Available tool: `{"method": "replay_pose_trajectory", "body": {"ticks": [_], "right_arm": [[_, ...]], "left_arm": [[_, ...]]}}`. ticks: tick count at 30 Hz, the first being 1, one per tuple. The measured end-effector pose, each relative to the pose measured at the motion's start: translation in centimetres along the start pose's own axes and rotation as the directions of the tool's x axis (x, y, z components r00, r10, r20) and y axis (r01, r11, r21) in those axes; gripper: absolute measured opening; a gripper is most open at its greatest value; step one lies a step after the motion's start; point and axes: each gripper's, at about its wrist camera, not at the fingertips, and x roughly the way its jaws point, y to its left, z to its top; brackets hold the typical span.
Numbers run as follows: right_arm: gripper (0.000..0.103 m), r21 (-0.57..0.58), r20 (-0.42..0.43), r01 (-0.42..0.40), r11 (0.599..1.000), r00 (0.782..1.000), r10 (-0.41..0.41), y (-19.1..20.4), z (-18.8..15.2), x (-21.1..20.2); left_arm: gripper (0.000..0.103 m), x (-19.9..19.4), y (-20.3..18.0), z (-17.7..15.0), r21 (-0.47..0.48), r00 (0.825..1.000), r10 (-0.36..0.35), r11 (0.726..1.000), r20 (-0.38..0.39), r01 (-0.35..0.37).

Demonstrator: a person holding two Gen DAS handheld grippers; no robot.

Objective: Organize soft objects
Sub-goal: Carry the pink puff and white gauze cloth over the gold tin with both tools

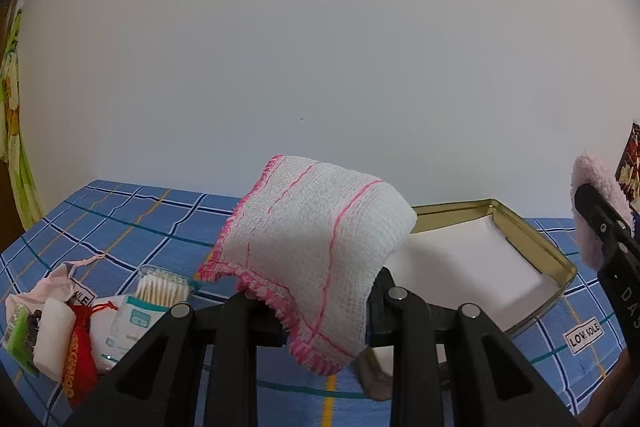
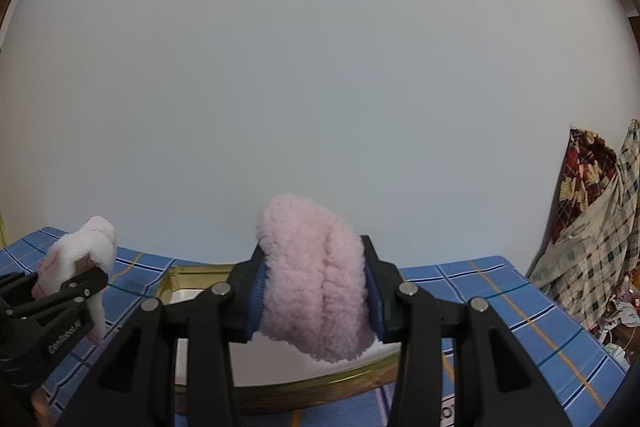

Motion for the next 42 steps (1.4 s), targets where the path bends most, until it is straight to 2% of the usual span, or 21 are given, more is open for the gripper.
{"method": "replay_pose_trajectory", "body": {"ticks": [8, 16, 20, 29, 42], "right_arm": [[0.042, -0.015, 0.002, 0.064, 0.998, 0.998, -0.064, -0.9, 0.6, -0.5], [0.042, 0.022, -0.061, 0.122, 0.992, 0.991, -0.12, -5.1, -0.1, 1.5], [0.042, 0.046, -0.1, 0.143, 0.989, 0.985, -0.138, -5.8, -0.5, 2.9], [0.042, 0.118, -0.225, 0.095, 0.988, 0.972, -0.066, -5.9, -1.9, 5.2], [0.042, 0.049, -0.262, 0.09, 0.995, 0.962, -0.074, -4.2, -2.5, 5.7]], "left_arm": [[0.027, 0.5, -3.1, 0.6, 0.048, 0.999, -0.034, 0.998, -0.002, 0.034], [0.027, 2.2, -6.2, 0.6, 0.073, 0.998, -0.057, 0.995, -0.041, 0.06], [0.027, 2.6, -6.9, 0.1, 0.085, 0.997, -0.066, 0.994, -0.045, 0.07], [0.027, 2.4, -6.9, -0.3, 0.128, 0.999, -0.039, 0.991, -0.015, 0.041], [0.027, 4.1, -7.3, -0.6, 0.118, 0.995, -0.064, 0.99, -0.074, 0.073]]}}
